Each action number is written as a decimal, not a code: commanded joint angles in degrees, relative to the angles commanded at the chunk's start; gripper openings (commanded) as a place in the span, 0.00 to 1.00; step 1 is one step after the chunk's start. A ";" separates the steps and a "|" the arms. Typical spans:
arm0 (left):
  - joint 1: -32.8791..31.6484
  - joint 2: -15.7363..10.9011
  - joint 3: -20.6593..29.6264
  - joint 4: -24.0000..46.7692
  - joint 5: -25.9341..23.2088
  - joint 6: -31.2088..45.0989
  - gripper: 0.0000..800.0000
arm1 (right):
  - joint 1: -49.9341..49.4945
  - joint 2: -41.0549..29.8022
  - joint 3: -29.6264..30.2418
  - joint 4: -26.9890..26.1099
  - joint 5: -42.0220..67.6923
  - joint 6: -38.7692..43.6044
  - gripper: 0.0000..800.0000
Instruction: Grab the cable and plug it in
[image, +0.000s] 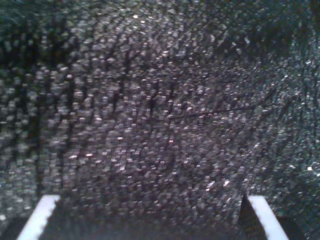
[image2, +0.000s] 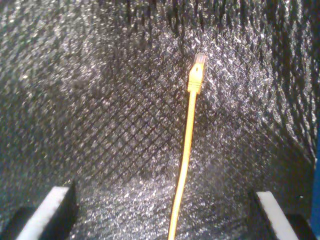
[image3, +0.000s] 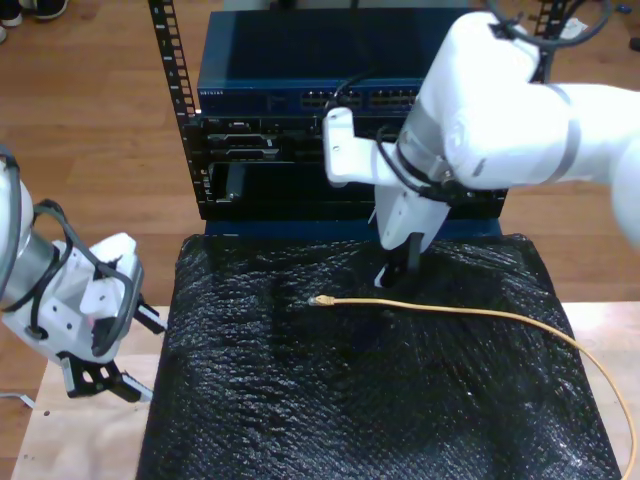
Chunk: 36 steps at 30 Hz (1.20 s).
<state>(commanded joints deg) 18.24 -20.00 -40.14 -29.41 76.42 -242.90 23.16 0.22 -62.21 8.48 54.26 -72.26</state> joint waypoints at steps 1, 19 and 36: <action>0.09 0.09 0.00 0.00 -0.09 0.00 1.00 | 0.70 0.70 -0.09 -1.76 -0.44 1.23 0.99; 0.35 0.70 0.53 0.00 -1.32 0.09 1.00 | 7.91 11.08 -2.81 -13.01 -6.95 12.84 0.97; 0.44 2.02 0.35 0.00 -2.46 0.09 1.00 | 8.35 15.65 -4.04 -19.16 -8.97 20.04 0.83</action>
<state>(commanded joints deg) 18.68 -17.98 -39.79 -29.41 73.96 -242.81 31.52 15.87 -66.25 -10.68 45.30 -52.22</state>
